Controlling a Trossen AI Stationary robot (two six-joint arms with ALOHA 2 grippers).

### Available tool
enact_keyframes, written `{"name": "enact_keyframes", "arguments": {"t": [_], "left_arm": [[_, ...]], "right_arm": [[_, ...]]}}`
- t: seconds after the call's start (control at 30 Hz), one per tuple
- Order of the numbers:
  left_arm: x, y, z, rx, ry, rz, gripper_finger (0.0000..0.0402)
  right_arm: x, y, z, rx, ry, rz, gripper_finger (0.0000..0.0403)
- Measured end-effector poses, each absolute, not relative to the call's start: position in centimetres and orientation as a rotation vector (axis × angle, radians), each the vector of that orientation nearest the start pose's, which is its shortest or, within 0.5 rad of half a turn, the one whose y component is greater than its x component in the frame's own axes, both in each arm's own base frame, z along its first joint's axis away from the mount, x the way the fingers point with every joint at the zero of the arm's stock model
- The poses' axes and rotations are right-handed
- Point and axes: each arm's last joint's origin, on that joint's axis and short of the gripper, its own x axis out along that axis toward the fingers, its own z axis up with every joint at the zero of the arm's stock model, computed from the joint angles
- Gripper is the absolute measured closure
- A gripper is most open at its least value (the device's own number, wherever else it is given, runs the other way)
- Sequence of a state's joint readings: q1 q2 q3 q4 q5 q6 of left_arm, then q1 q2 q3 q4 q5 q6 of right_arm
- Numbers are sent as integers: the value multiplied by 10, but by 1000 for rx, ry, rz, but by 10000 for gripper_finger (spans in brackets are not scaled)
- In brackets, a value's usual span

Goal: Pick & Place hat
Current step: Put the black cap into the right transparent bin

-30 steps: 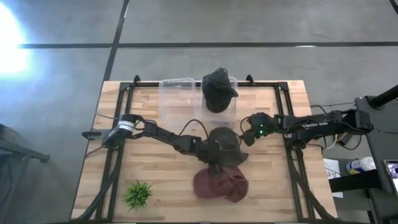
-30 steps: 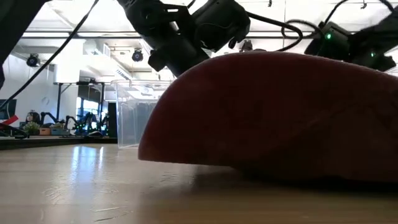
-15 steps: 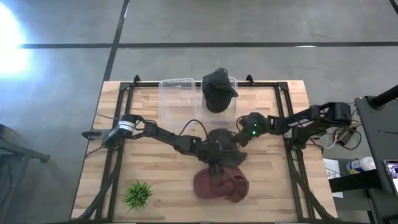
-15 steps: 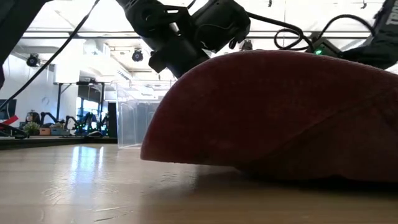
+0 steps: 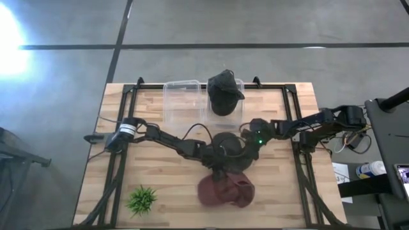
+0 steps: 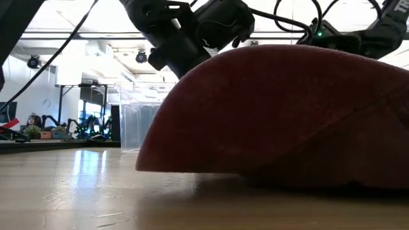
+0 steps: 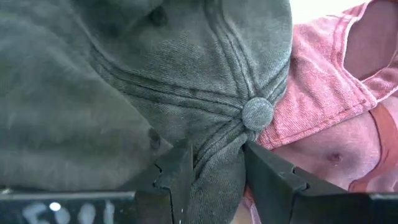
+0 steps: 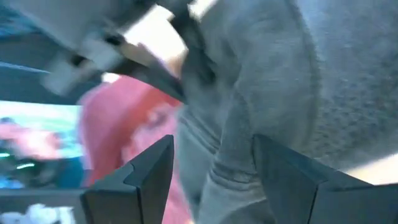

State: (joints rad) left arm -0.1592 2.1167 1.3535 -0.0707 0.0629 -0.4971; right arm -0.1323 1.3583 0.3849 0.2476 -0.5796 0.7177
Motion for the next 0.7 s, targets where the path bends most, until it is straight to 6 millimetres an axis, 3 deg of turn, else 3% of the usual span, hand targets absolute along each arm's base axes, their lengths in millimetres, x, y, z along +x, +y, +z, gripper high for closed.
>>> {"name": "enact_keyframes", "arguments": {"t": [0.23,0.47,0.7], "left_arm": [[431,-65,152,-362,822,39,257],[431,-67,153,-384,810,45,257],[435,-68,157,-396,759,49,257]], "right_arm": [[223,3,139,715,923,-28,189],[232,7,149,690,907,-81,189],[232,10,136,628,1027,-189,205]]}}
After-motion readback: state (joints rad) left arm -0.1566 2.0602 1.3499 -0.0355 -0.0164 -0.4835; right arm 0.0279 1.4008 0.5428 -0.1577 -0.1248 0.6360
